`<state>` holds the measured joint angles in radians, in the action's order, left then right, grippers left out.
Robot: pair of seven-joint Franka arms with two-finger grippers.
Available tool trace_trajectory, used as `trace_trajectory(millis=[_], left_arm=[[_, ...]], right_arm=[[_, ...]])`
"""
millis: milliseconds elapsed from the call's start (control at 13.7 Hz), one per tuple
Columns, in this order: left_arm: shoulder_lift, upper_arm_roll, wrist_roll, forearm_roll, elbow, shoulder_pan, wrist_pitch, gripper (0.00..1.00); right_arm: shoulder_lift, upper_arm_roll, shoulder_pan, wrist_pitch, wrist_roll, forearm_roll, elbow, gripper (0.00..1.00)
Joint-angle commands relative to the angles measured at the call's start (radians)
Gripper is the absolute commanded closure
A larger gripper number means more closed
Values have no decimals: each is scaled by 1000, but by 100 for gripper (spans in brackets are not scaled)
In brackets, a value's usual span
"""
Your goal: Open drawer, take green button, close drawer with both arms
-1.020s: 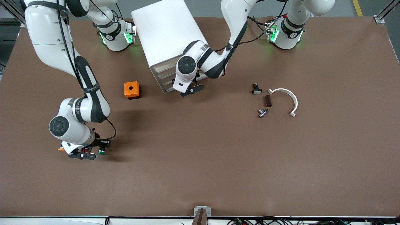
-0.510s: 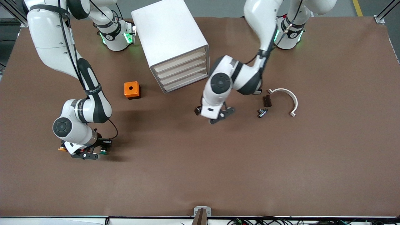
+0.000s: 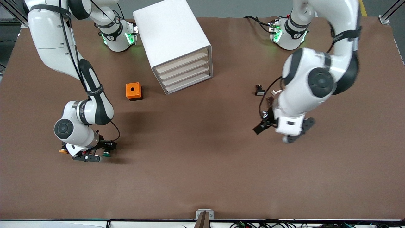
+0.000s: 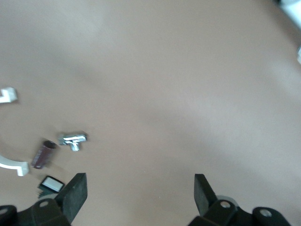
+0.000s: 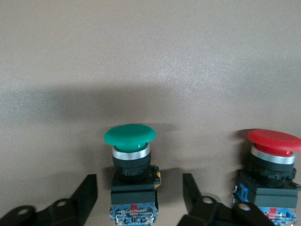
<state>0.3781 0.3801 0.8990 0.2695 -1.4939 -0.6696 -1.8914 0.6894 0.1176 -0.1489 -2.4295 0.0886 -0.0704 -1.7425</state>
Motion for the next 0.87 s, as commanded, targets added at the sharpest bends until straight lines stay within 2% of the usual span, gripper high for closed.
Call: trace_trajectory(millis=[0,146,291,583,656,802], left_arm=[[-66,-9,-14,-67,39,76,114,0],[-128,-7,-113,-111,40,99,172,1],[-183,-7,-239,-203,41,103,227,1],[-264,-12,-419,-230,34,123,290,1],[-286,-32,-437,-233,29,164,314,0],[-333,-191,-462,-234,24,330,365,0]], right_arm=[[-14,-9,14,12,-7,4,17,0],[-47,-7,15,67,-9,14,30,0],[-79,-7,15,165,-9,15,67,0],[-181,-4,26,297,-55,18,72,0],[-208,-4,32,335,-61,18,75,0],[-263,-3,49,435,-76,23,75,0]])
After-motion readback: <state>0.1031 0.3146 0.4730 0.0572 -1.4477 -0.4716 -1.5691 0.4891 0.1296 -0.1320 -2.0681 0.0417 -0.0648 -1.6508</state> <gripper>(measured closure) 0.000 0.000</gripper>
